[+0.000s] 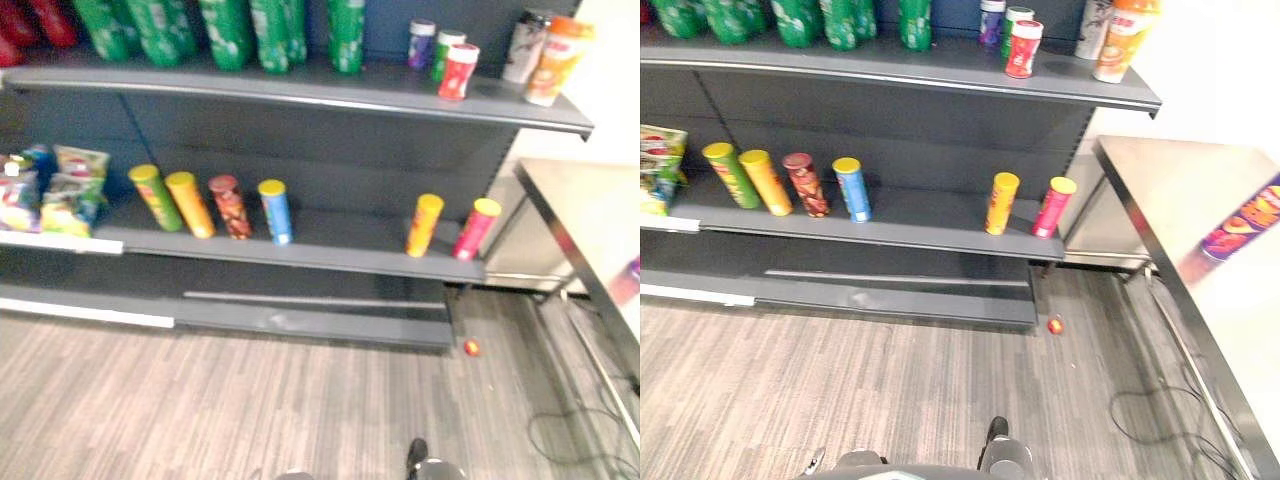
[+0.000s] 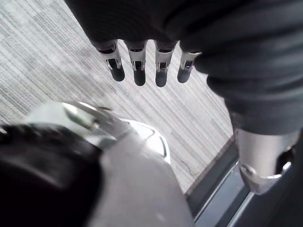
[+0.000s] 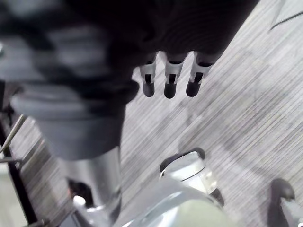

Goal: Put the gum and the chips on the shelf.

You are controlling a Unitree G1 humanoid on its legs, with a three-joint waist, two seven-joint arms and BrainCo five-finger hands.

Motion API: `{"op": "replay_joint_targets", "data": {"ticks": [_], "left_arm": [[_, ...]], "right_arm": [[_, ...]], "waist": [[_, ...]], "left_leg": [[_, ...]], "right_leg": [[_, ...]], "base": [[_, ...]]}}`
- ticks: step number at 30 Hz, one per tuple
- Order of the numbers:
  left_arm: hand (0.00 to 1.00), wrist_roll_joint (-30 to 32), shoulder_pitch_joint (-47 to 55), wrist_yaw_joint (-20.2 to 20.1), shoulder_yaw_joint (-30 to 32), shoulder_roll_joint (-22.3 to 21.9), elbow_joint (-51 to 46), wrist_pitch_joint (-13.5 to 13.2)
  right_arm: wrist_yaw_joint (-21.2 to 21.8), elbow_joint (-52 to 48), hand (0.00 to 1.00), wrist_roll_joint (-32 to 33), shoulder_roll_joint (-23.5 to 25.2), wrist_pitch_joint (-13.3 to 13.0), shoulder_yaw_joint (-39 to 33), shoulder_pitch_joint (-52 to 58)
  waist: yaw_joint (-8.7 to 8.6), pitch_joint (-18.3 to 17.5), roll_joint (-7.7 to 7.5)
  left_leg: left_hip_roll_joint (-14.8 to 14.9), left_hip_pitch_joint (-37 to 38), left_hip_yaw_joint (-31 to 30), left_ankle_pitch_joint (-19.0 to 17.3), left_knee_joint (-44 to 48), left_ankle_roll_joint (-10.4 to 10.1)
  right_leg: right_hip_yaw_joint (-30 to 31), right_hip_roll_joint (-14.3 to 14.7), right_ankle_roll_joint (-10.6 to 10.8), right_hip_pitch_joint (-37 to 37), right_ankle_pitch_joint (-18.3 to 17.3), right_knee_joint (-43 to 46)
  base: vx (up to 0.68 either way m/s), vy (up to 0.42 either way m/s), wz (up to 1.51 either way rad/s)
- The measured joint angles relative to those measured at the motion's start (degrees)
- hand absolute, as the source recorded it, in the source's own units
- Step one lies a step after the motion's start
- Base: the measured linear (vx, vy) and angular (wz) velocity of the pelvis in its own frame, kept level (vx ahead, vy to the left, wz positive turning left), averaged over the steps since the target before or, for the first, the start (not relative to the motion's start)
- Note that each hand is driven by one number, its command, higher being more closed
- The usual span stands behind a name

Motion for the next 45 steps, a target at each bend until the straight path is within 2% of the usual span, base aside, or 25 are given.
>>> {"op": "replay_joint_targets", "data": {"ticks": [2, 3, 5, 7, 11, 13, 17, 21, 22, 23, 24, 25, 26, 27, 29, 31, 32, 33, 34, 35, 37, 41, 45], "left_arm": [[0.00, 0.23, 0.12, 0.08, -1.99, 1.05, 0.25, 0.05], [0.00, 0.34, 0.07, 0.06, -3.13, 1.60, 0.27, 0.05], [0.00, 0.46, -0.40, -0.23, -5.05, 2.82, 0.65, 0.03], [0.00, 0.39, -0.61, -0.38, -5.58, 3.07, 1.79, 0.07], [0.00, 0.38, -0.64, -0.41, -6.67, 2.79, 1.96, 0.07], [0.00, 0.42, -0.54, -0.41, -6.66, 2.77, 1.97, 0.08], [0.00, 1.43, -0.22, -0.38, -6.56, 2.44, 1.97, 0.11], [0.00, 1.89, -0.01, -0.35, -6.21, 2.25, 1.88, 0.11], [0.00, 1.58, -0.17, -0.28, -5.75, 2.01, 1.71, 0.11], [0.00, 0.43, -0.19, -0.22, -5.41, 1.33, 1.72, 0.12], [0.00, -0.69, -0.13, -0.20, -5.34, 1.14, 1.71, 0.09], [0.00, -2.88, 0.10, -0.01, -5.20, 1.08, 1.70, 0.02], [0.00, -4.08, 0.22, 0.25, -4.97, 0.84, 1.72, -0.02], [0.00, -4.51, 0.22, 0.41, -4.99, 0.77, 1.72, -0.04], [0.00, -4.59, 0.09, 0.73, -5.60, 0.79, 1.70, -0.61], [0.00, -4.48, 0.09, 0.78, -5.50, 0.50, 1.64, -1.24], [0.00, -4.38, 0.05, 0.81, -5.40, 0.09, 1.54, -1.37], [0.00, -4.28, 0.06, 0.82, -5.37, -1.12, 1.45, -1.45], [0.00, -4.23, 0.07, 0.81, -4.88, -0.96, 1.42, -1.48], [0.00, -3.84, 0.47, 0.88, -4.86, -0.52, 1.14, -1.69], [0.00, -3.09, 1.26, 1.29, -4.90, 0.12, 0.77, -2.20], [0.00, -1.16, 1.33, 1.34, -6.50, 0.93, 2.15, -2.06], [0.00, 2.60, 0.26, 1.12, -10.73, 3.08, 3.52, -2.11]], "right_arm": [[-0.11, 1.87, 0.00, -0.07, -0.63, -0.06, 2.25, -0.04], [-0.12, 2.14, 0.00, -0.10, -0.67, -0.02, 2.73, -0.04], [-0.14, 3.88, 0.00, -0.23, -1.49, -0.05, 4.09, -1.84], [-0.15, 4.14, 0.00, -0.21, -2.16, -0.33, 4.44, -4.45], [-0.04, 4.15, 0.00, 0.13, -3.28, -0.55, 5.13, -5.61], [-0.01, 4.14, 0.00, 0.18, -3.39, -0.56, 5.18, -5.61], [-0.05, 4.16, 0.00, 0.31, -3.85, -0.57, 4.87, -5.57], [-0.21, 4.21, 0.00, 0.81, -3.78, -0.61, 4.03, -5.43], [-0.32, 4.20, 0.00, 0.85, -3.85, -0.72, 4.00, -5.35], [-0.39, 4.18, 0.00, 0.97, -3.86, -1.10, 4.02, -5.08], [-0.42, 4.17, 0.00, 1.18, -3.92, -1.27, 4.05, -5.01], [-0.50, 4.18, 0.00, 2.63, -4.17, -1.50, 4.33, -5.02], [-0.58, 4.22, 0.00, 3.23, -4.38, -1.55, 4.84, -5.08], [-0.63, 4.22, 0.00, 3.63, -4.72, -1.57, 5.12, -5.19], [-0.97, 4.16, 0.00, 4.74, -5.21, -1.70, 5.61, -5.67], [-1.13, 3.97, 0.00, 4.73, -5.34, -1.72, 5.71, -5.71], [-1.18, 3.63, 0.00, 4.71, -5.46, -1.82, 6.23, -5.59], [-1.19, 3.31, 0.00, 4.71, -5.75, -2.03, 6.56, -5.54], [-1.27, 3.38, 0.00, 4.71, -5.55, -2.14, 6.72, -5.65], [-1.06, 3.16, 0.00, 4.66, -4.63, -2.33, 6.93, -5.25], [-0.92, 3.09, 0.00, 4.70, -3.34, -2.52, 6.70, -4.42], [-0.36, 3.12, 0.00, 4.66, -3.32, -2.56, 6.54, -3.97], [-0.06, 4.97, 0.00, 4.47, -3.62, -2.52, 6.64, -4.96]], "waist": [[-0.11, -0.26, -0.71], [-0.11, -0.36, -1.04], [0.12, -0.80, -2.88], [0.08, -0.56, -2.51], [-0.25, -0.39, -1.06], [-0.48, -0.53, -0.87], [-1.50, -0.35, 0.25], [-1.54, -0.39, 0.32], [-1.58, -0.31, 0.22], [-1.52, -0.13, 0.19], [-1.47, 0.00, 0.31], [-1.47, 0.16, 0.57], [-1.44, 0.16, 0.66], [-1.46, 0.19, 0.72], [-1.44, 0.18, 0.76], [-1.40, 0.13, 0.97], [-1.38, 0.13, 1.56], [-1.13, 0.07, 3.19], [-0.95, -0.10, 3.30], [-1.15, -0.59, 2.74], [-1.44, -1.03, 1.09], [-1.52, -3.38, 0.46], [-1.38, -4.12, -0.32]], "left_leg": [[-2.08, 2.09, 2.85, 2.75, -5.36, -0.80], [-3.07, 2.63, 3.30, 3.70, -7.08, -0.75], [-6.01, 2.40, 6.44, 6.50, -10.94, -0.41], [-6.02, 2.03, 8.19, 6.98, -10.80, -0.72], [-4.46, 4.57, 8.15, 9.03, -12.56, -2.90], [-4.45, 5.22, 8.05, 10.51, -14.32, -3.59], [-3.89, 5.40, 7.66, 12.33, -15.49, -3.95], [-0.02, 2.50, 7.60, 12.97, -4.98, -4.45], [2.51, 0.64, 7.00, 14.36, 1.18, -3.23], [3.81, -1.01, 4.02, 15.92, 5.68, -2.07], [3.91, -1.76, 1.64, 16.75, 7.50, -1.77], [3.19, -3.56, -4.51, 18.40, 10.17, -1.94], [0.32, -4.36, -11.52, 16.96, 9.01, -2.56], [-1.16, -4.34, -14.37, 16.16, 7.19, -2.97], [-5.70, -4.26, -20.84, 12.96, -2.22, -3.84], [-7.94, -4.04, -25.90, 12.88, -11.24, -4.16], [-8.46, -3.43, -29.27, 12.72, -14.95, -4.45], [-8.65, -3.03, -33.76, 12.63, -17.41, -6.30], [-9.51, -2.64, -33.49, 12.01, -16.41, -5.84], [-11.16, -2.57, -33.42, 10.69, -16.45, -5.69], [-13.79, -0.10, -30.48, 9.28, -16.98, -3.99], [-16.20, 2.86, -26.67, 8.43, -18.99, -2.56], [-16.80, 4.37, -26.70, 8.33, -18.76, -2.30]], "right_leg": [[-1.58, -1.34, -0.69, 2.75, -0.89, 3.89], [-1.38, -1.38, -0.40, 3.88, -0.70, 3.40], [-1.20, -0.89, 1.51, 7.12, -0.03, -7.73], [-0.58, -0.10, 2.44, 7.49, 0.56, -11.71], [-0.02, 2.26, 2.26, 9.08, 0.45, -12.43], [-0.44, 2.83, 1.77, 9.23, 0.15, -12.65], [-1.08, 4.01, 1.22, 10.03, -0.14, -14.07], [0.01, 4.21, -0.27, 10.09, -1.69, -13.88], [0.96, 4.21, -0.37, 10.20, -1.74, -13.79], [2.23, 4.45, -0.55, 10.27, -1.84, -13.60], [3.17, 4.65, -0.68, 10.23, -1.91, -13.34], [5.13, 4.80, -0.92, 10.07, -2.05, -12.97], [7.56, 4.54, -0.97, 9.80, -2.09, -13.03], [8.79, 4.36, -0.97, 9.49, -2.09, -13.11], [13.46, 4.53, -0.95, 7.90, -2.07, -13.43], [16.29, 4.75, -0.06, 6.64, -1.50, -13.62], [17.69, 5.28, 0.43, 5.99, -1.20, -13.79], [19.65, 6.42, 1.41, 5.67, -0.58, -14.11], [20.97, 6.18, 2.14, 5.94, -0.11, -14.39], [22.63, 5.24, 2.37, 6.30, 0.12, -15.38], [25.93, 2.79, 2.84, 6.49, 0.80, -13.82], [27.56, 1.19, 3.29, 6.88, 1.12, -15.90], [29.25, 1.19, 3.55, 6.19, 1.36, -16.24]], "base": [[0.06, 0.174, -0.71], [0.11, 0.101, -0.40], [0.11, -0.011, -0.45], [0.04, -0.108, -0.56], [0.01, -0.130, -0.23], [-0.05, -0.112, 0.01], [-0.10, -0.084, 0.07], [-0.08, -0.079, -0.13], [-0.07, -0.105, -0.36], [-0.06, -0.090, -0.45], [-0.04, -0.051, -0.60], [0.00, -0.018, -0.79], [0.02, -0.002, -0.84], [0.03, 0.017, -0.88], [0.06, 0.077, -0.84], [0.04, 0.174, -0.76], [0.02, 0.238, -1.03], [0.03, 0.223, -0.92], [0.08, 0.285, -0.86], [0.14, 0.298, -0.63], [0.18, 0.312, -0.53], [0.22, 0.209, -0.53], [0.18, 0.053, -0.48]]}}
